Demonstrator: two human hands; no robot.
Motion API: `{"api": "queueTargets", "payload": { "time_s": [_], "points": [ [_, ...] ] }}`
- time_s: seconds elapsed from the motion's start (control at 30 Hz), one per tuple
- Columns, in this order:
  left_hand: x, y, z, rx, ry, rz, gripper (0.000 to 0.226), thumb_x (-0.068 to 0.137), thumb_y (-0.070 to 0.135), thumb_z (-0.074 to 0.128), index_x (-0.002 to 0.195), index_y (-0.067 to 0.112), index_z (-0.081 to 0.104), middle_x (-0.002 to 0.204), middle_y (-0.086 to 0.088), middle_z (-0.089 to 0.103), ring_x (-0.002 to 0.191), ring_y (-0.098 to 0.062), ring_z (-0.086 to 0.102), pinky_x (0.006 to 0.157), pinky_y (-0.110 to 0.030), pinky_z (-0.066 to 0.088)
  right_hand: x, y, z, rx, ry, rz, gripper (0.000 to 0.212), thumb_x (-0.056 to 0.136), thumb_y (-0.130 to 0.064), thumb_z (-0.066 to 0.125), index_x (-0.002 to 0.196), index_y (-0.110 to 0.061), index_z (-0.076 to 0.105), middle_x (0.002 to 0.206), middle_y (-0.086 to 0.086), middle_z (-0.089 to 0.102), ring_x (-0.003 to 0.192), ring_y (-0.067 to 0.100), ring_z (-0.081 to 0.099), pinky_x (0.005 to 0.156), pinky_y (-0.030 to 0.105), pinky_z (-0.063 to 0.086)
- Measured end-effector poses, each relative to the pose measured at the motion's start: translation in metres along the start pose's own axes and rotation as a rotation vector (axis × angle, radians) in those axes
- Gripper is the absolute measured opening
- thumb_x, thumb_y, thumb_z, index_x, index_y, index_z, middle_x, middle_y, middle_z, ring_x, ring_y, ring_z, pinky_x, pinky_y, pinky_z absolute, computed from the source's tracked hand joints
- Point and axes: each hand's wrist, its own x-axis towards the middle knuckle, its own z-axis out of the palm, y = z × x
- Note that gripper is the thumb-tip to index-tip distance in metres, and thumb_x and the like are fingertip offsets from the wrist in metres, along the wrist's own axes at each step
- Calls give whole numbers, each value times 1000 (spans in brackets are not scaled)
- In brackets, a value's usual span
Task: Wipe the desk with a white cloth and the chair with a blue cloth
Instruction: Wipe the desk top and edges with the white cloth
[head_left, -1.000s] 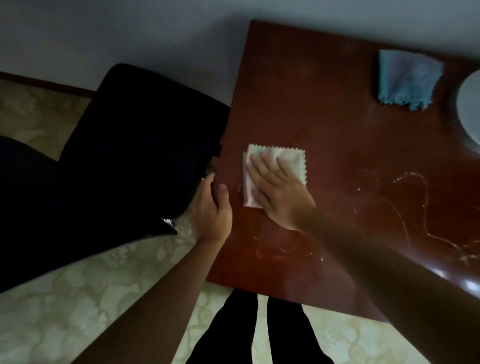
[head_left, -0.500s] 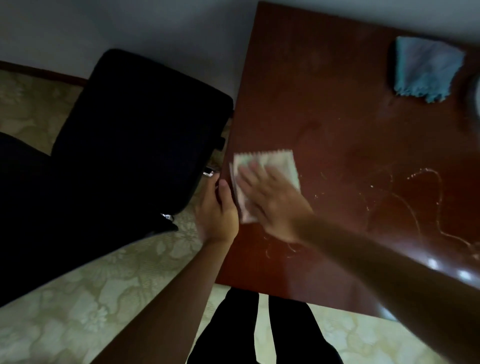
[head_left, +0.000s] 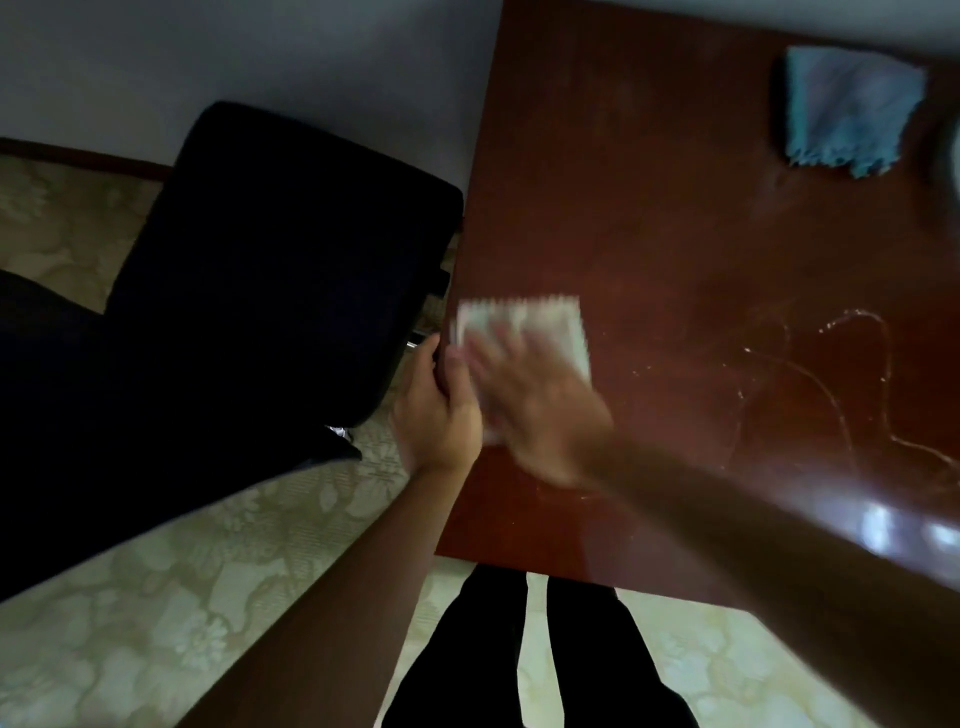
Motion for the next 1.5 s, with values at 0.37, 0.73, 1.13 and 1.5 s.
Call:
{"api": "queueTargets", "payload": {
  "time_s": [0.37, 0.73, 1.13, 1.5],
  "points": [
    [-1, 1, 0, 61, -50, 35, 51, 93, 54, 38, 132, 25, 54, 122, 8, 64, 103, -7, 58, 80, -21, 40, 54, 99, -37, -5, 89, 368, 58, 104, -39, 19, 155, -13, 8, 163, 7, 3, 150, 29, -3, 121, 45, 2],
    [0, 7, -3, 88, -17, -15, 47, 96, 43, 47, 135, 18, 55, 132, -2, 62, 122, -19, 56, 95, -24, 36, -28, 38, -3, 148, 20, -129, 54, 100, -29, 44, 149, -11, 31, 158, 7, 24, 149, 30, 11, 121, 48, 9],
    [-2, 12, -2, 91, 1, -25, 45, 95, 47, 40, 126, 22, 60, 118, 2, 67, 108, -15, 61, 90, -29, 46, -10, 6, 0, 191, 87, -142, 54, 97, -27, 46, 147, -10, 37, 156, 7, 33, 148, 28, 19, 120, 47, 17],
    [-2, 12, 1, 226, -9, 1, 55, 88, 51, 45, 132, 17, 53, 122, -2, 64, 107, -20, 62, 91, -34, 48, 87, 122, -38, 100, 150, 147, 58, 98, -33, 41, 151, -11, 28, 160, 8, 21, 149, 34, 7, 120, 45, 9]
  ]
}}
